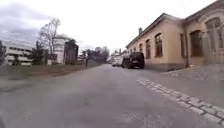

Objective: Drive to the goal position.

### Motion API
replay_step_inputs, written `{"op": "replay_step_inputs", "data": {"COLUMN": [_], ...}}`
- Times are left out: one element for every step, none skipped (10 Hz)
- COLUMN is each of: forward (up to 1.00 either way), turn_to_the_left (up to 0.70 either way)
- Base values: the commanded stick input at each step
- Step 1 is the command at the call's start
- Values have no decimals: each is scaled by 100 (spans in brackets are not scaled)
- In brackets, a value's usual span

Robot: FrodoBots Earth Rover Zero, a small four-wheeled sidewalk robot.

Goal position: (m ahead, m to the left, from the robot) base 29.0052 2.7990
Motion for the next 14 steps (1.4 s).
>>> {"op": "replay_step_inputs", "data": {"forward": [100,100,100,100,100,100,100,100,100,100,100,100,100,100], "turn_to_the_left": [0,0,0,0,0,0,0,0,0,0,0,0,0,33]}}
